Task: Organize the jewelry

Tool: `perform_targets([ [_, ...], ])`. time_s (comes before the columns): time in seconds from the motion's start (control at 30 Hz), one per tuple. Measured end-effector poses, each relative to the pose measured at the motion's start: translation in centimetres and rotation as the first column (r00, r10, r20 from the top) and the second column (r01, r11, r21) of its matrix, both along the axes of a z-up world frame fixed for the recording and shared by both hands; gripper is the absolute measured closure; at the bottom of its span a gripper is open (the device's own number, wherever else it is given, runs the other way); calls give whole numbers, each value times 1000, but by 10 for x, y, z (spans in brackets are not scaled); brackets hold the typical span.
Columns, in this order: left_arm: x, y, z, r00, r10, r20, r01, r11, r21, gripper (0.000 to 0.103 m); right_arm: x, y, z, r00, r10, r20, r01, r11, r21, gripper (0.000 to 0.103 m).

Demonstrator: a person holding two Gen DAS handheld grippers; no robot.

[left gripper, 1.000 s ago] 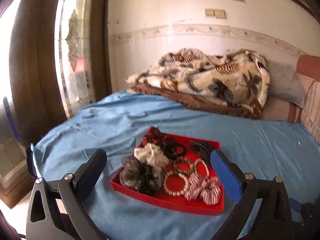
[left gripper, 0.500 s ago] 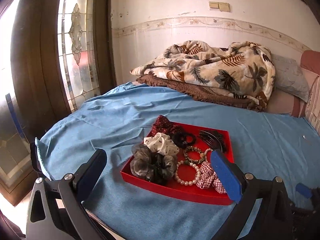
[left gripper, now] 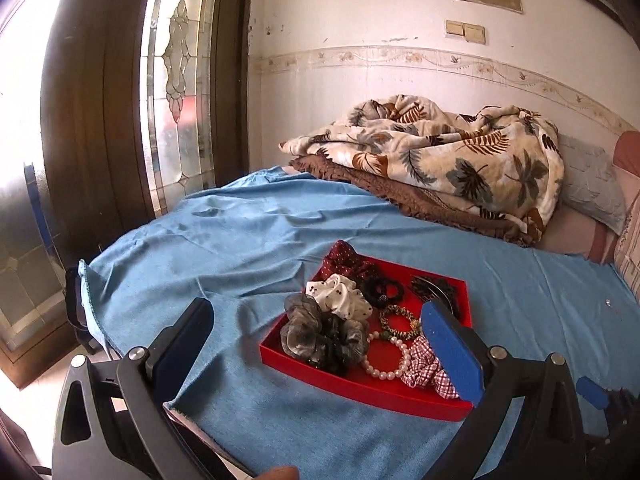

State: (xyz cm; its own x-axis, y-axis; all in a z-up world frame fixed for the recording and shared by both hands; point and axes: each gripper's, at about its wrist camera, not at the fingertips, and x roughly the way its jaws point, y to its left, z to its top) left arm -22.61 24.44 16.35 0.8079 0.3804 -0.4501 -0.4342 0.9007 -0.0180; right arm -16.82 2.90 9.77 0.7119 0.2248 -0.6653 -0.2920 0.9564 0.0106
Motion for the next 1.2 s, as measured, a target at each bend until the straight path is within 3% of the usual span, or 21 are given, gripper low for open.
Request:
perform_targets([
  [0.13, 2, -6, 1, 1000, 11, 2, -11, 1000, 15, 0, 1, -4, 0, 1000, -12, 3, 12, 1000, 15, 22],
  [0.27, 5, -15, -2, 999, -34, 3, 34, 999, 11, 0, 1, -8, -2, 1000, -22, 5, 22, 1000, 20, 21],
  [0.63, 25, -31, -31, 981, -104, -165, 104, 995, -7, 0, 4, -15, -11, 999, -42, -30, 43, 999, 28, 21],
  [1.2, 28, -26, -52, 963, -123, -240, 112, 992, -58, 0, -1, 0, -8, 999, -28, -35, 27, 999, -18, 21],
])
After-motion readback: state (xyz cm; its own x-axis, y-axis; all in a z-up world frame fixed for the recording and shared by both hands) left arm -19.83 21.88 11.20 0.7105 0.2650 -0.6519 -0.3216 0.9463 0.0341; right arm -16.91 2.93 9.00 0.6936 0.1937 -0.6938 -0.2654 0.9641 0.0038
